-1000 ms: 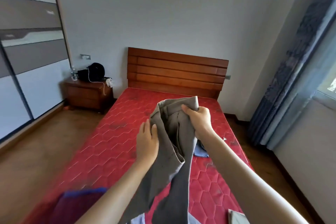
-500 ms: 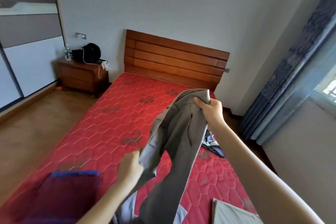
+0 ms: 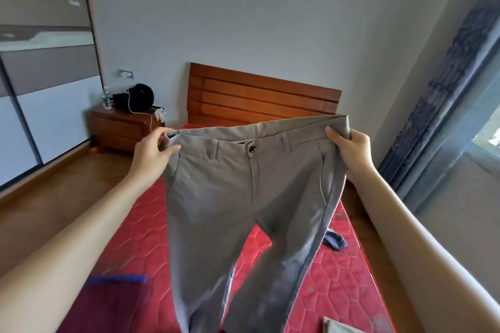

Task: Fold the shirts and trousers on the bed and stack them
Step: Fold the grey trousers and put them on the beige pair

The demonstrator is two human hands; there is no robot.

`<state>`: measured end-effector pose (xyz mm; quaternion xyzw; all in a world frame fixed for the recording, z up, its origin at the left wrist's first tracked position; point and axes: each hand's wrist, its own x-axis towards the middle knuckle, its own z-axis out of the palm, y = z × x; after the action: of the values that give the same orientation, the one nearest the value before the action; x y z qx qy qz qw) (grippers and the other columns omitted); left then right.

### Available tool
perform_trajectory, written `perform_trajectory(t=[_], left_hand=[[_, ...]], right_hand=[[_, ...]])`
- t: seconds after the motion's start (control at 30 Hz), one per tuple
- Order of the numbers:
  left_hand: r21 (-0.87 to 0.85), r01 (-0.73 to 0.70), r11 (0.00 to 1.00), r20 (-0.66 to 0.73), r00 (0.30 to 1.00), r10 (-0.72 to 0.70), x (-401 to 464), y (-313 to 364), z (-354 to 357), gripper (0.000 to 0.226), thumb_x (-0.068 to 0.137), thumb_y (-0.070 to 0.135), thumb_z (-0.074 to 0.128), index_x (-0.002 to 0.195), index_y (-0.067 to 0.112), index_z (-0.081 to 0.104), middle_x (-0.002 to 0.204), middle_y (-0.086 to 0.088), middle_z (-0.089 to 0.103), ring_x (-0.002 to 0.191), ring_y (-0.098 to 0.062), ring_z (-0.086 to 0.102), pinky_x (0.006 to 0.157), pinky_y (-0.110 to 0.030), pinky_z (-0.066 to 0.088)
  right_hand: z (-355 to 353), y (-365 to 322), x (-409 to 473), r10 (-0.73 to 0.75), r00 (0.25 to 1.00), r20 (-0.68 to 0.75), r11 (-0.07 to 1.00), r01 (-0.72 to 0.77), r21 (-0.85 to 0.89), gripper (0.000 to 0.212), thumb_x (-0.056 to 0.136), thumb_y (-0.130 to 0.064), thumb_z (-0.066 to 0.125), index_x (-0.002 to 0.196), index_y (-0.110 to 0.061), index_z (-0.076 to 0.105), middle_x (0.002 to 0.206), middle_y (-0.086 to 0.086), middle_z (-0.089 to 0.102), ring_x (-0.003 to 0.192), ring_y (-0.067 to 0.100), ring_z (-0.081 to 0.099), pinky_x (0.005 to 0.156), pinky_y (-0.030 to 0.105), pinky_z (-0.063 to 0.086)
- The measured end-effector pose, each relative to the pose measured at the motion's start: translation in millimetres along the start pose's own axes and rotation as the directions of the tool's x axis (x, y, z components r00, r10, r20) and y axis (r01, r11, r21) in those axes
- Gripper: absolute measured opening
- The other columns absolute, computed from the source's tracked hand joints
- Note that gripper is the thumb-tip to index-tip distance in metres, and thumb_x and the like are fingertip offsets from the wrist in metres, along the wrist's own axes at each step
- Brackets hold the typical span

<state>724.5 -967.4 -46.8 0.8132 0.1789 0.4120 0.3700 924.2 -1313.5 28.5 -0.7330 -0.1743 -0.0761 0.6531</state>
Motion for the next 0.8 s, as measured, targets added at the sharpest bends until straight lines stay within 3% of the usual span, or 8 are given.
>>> perform_trajectory(t=[0.1, 0.17, 0.23, 0.27, 0.37, 0.53, 0.67, 0.8], left_hand=[[-0.228, -0.114, 0.967, -0.061, 0.993, 0.103, 34.3, 22.7, -23.6, 0.016, 0.083, 0.036, 0.069, 0.095, 0.044, 0.063, 0.093, 0.024, 0.069, 0.089, 0.008, 0.063, 0.074, -0.008, 0.046], [-0.258, -0.085, 0.962, -0.072, 0.995, 0.069, 48.3, 24.5, -20.9, 0.01, 0.087, 0.038, 0.065, 0.096, 0.036, 0.066, 0.095, 0.014, 0.072, 0.092, -0.003, 0.066, 0.078, -0.019, 0.052], [-0.098, 0.006, 0.995, -0.01, 1.0, -0.007, 51.1, 13.9, -2.0, 0.017, 0.095, 0.025, 0.06, 0.105, 0.013, 0.066, 0.102, -0.009, 0.071, 0.098, -0.028, 0.065, 0.083, -0.041, 0.051], [-0.017, 0.05, 0.999, -0.005, 0.999, -0.051, 44.4, 5.3, 9.2, 0.02, 0.096, 0.021, 0.057, 0.106, 0.005, 0.065, 0.103, -0.016, 0.07, 0.099, -0.033, 0.064, 0.079, -0.041, 0.048], [0.033, 0.082, 0.996, -0.019, 0.996, -0.082, 25.9, -13.9, 30.3, 0.016, 0.097, 0.016, 0.055, 0.098, 0.003, 0.065, 0.094, -0.016, 0.07, 0.092, -0.034, 0.064, 0.068, -0.032, 0.036], [0.077, 0.221, 0.972, 0.033, 0.974, -0.224, 11.5, -20.1, 39.7, 0.024, 0.096, 0.018, 0.055, 0.085, -0.002, 0.062, 0.079, -0.018, 0.066, 0.08, -0.033, 0.061, 0.064, -0.037, 0.037], [-0.011, 0.279, 0.96, 0.011, 0.96, -0.279, -12.0, 1.2, 64.8, 0.032, 0.093, 0.017, 0.059, 0.065, 0.005, 0.049, 0.06, -0.007, 0.054, 0.066, -0.028, 0.053, 0.058, -0.039, 0.034], [-0.134, 0.29, 0.947, 0.017, 0.957, -0.291, -32.1, 34.1, 92.5, 0.035, 0.092, 0.015, 0.061, 0.062, 0.008, 0.046, 0.056, -0.002, 0.047, 0.061, -0.025, 0.047, 0.058, -0.037, 0.029]], right_hand=[[-22.0, -24.7, 18.4, -0.112, 0.992, -0.056, 0.986, 0.118, 0.115, 0.051, 0.072, -0.043, 0.081, 0.079, 0.004, 0.063, 0.076, 0.008, 0.064, 0.07, 0.019, 0.057, 0.065, 0.036, 0.052], [-25.1, -27.0, 26.6, -0.135, 0.989, -0.055, 0.984, 0.14, 0.106, 0.05, 0.072, -0.043, 0.081, 0.074, 0.002, 0.061, 0.072, 0.006, 0.063, 0.067, 0.018, 0.056, 0.061, 0.036, 0.051], [-15.7, -15.9, 25.5, -0.086, 0.996, -0.016, 0.996, 0.086, -0.002, 0.052, 0.078, -0.034, 0.079, 0.078, 0.013, 0.056, 0.073, 0.012, 0.06, 0.068, 0.021, 0.053, 0.065, 0.05, 0.052], [-11.3, -4.1, 21.0, -0.064, 0.998, -0.014, 0.996, 0.063, -0.068, 0.051, 0.079, -0.031, 0.077, 0.08, 0.015, 0.057, 0.073, 0.014, 0.061, 0.068, 0.021, 0.053, 0.068, 0.054, 0.051], [-8.4, 31.6, 13.4, -0.001, 0.999, -0.049, 0.992, -0.005, -0.129, 0.04, 0.079, -0.035, 0.077, 0.071, 0.003, 0.065, 0.068, 0.011, 0.067, 0.064, 0.021, 0.058, 0.067, 0.046, 0.053], [-0.4, 55.8, 0.0, 0.111, 0.985, -0.129, 0.981, -0.129, -0.145, 0.028, 0.079, -0.034, 0.077, 0.061, -0.014, 0.066, 0.057, -0.008, 0.066, 0.057, 0.012, 0.058, 0.053, 0.025, 0.048], [27.6, 63.0, -12.5, 0.2, 0.945, -0.259, 0.968, -0.232, -0.098, 0.024, 0.084, -0.032, 0.073, 0.079, -0.009, 0.07, 0.074, 0.002, 0.069, 0.068, 0.018, 0.064, 0.062, 0.029, 0.052], [73.3, 49.5, -38.7, 0.111, 0.963, -0.244, 0.97, -0.158, -0.183, 0.031, 0.089, -0.03, 0.066, 0.07, -0.008, 0.058, 0.065, 0.002, 0.061, 0.064, 0.02, 0.055, 0.06, 0.035, 0.045]])
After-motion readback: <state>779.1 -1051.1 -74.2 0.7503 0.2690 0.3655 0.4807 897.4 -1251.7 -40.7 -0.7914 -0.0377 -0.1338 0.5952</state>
